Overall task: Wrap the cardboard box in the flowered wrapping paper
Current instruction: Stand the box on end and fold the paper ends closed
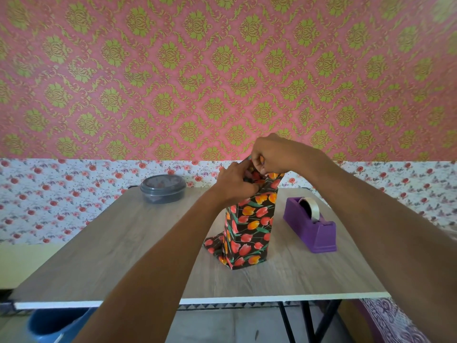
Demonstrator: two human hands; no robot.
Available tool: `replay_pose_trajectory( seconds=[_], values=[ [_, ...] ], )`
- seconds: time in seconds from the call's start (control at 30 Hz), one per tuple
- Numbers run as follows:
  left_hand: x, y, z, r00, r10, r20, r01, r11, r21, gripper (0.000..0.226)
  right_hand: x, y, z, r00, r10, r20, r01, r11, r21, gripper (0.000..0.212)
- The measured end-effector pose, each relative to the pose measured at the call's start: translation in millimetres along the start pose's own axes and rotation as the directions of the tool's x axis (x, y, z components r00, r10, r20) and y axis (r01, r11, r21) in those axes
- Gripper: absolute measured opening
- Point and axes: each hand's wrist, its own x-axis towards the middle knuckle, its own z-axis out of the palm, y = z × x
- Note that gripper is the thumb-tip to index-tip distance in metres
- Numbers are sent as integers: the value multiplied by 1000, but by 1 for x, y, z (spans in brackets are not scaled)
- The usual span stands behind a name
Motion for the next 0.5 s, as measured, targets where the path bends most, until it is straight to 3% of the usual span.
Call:
replay_pose_trajectory(
  seconds=[0.27, 0.4, 0.5],
  values=[
    [2, -3, 1, 999, -35, -2, 35, 994, -107, 43, -5, -3, 17, 996, -19, -91, 4, 985, -171, 36],
    [2, 1, -1, 999, -34, 10, 35, 995, -89, 62, -5, -1, 19, 997, -13, -70, 2, 989, -149, 39],
    [2, 0, -2, 999, -29, 23, 32, 995, -97, 63, -4, 3, 19, 998, -9, -62, 5, 997, -78, 39]
  ],
)
